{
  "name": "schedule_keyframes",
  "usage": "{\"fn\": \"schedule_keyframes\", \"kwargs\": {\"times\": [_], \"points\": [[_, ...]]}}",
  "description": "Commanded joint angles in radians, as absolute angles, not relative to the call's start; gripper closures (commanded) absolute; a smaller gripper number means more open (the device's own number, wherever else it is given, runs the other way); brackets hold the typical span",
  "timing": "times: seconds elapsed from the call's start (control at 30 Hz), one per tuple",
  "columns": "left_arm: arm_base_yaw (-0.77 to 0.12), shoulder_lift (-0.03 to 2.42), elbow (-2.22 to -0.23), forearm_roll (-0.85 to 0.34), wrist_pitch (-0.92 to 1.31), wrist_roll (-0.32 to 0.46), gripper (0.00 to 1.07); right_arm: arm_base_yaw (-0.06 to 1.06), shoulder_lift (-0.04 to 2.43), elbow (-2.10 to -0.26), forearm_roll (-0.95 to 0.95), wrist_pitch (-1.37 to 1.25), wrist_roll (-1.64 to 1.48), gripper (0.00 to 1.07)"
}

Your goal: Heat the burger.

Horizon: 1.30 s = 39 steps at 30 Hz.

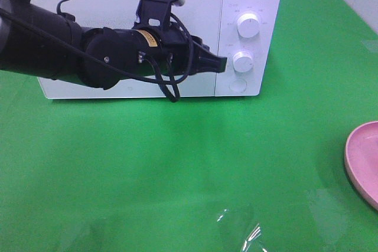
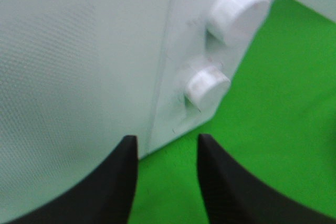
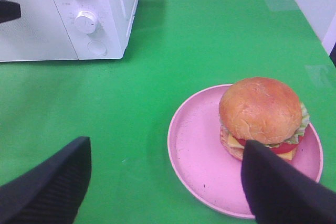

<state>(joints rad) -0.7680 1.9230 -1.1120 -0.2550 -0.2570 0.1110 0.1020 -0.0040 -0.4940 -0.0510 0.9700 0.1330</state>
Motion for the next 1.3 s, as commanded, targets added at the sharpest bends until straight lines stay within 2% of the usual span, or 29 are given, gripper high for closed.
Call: {"fn": "schedule_keyframes", "kwargs": {"times": [0.03,0.07,0.1,0.13,0.17,0.2,0.4,0.53,0.63,0.8,0.83,0.87,0.9,0.93,1.0,1.1,1.13,1.17,1.23,1.3], "points": [[-0.788,1.889,-1.119,-0.261,-0.113,0.117,0.48,0.096,-0.029,-0.490,-0.046,0.962,0.124,0.32],[-0.796,1.869,-1.119,-0.261,-0.021,0.117,0.27,0.097,-0.029,-0.490,-0.046,0.962,0.124,0.32],[-0.796,1.869,-1.119,-0.261,-0.021,0.117,0.27,0.097,-0.029,-0.490,-0.046,0.962,0.124,0.32],[-0.798,1.853,-1.119,-0.261,0.091,0.116,0.09,0.097,-0.029,-0.490,-0.046,0.962,0.124,0.32],[-0.798,1.853,-1.119,-0.261,0.091,0.116,0.09,0.097,-0.029,-0.490,-0.046,0.962,0.124,0.32],[-0.798,1.832,-1.119,-0.261,0.201,0.115,0.06,0.097,-0.029,-0.490,-0.046,0.962,0.124,0.32],[-0.798,1.776,-1.119,-0.261,0.442,0.116,0.06,0.097,-0.029,-0.490,-0.046,0.962,0.124,0.32],[-0.798,1.710,-1.119,-0.250,0.691,0.116,0.07,0.097,-0.029,-0.490,-0.046,0.962,0.124,0.32],[-0.798,1.681,-1.119,-0.233,0.772,0.116,0.07,0.097,-0.029,-0.490,-0.046,0.962,0.124,0.32],[-0.763,1.625,-1.119,-0.193,0.895,0.042,0.07,0.097,-0.029,-0.490,-0.046,0.962,0.124,0.32],[-0.722,1.602,-1.119,-0.178,0.939,0.017,0.07,0.097,-0.029,-0.490,-0.046,0.962,0.124,0.32],[-0.722,1.602,-1.119,-0.178,0.939,0.017,0.07,0.097,-0.029,-0.490,-0.046,0.962,0.124,0.32],[-0.670,1.576,-1.119,-0.176,0.977,0.015,0.07,0.097,-0.029,-0.490,-0.046,0.962,0.124,0.32],[-0.670,1.576,-1.119,-0.176,0.977,0.015,0.07,0.097,-0.029,-0.490,-0.046,0.962,0.124,0.32],[-0.559,1.524,-1.119,-0.178,1.057,0.043,0.07,0.097,-0.029,-0.490,-0.046,0.962,0.124,0.32],[-0.525,1.509,-1.119,-0.179,1.075,0.050,0.07,0.097,-0.029,-0.490,-0.046,0.962,0.124,0.32],[-0.455,1.480,-1.119,-0.180,1.105,0.067,0.07,0.097,-0.029,-0.490,-0.046,0.962,0.124,0.32],[-0.455,1.480,-1.119,-0.180,1.105,0.067,0.07,0.097,-0.029,-0.490,-0.046,0.962,0.124,0.32],[-0.322,1.419,-1.119,-0.180,1.158,0.100,0.07,0.097,-0.029,-0.490,-0.046,0.962,0.124,0.32],[-0.287,1.403,-1.119,-0.179,1.170,0.107,0.07,0.097,-0.029,-0.490,-0.046,0.962,0.124,0.32]]}}
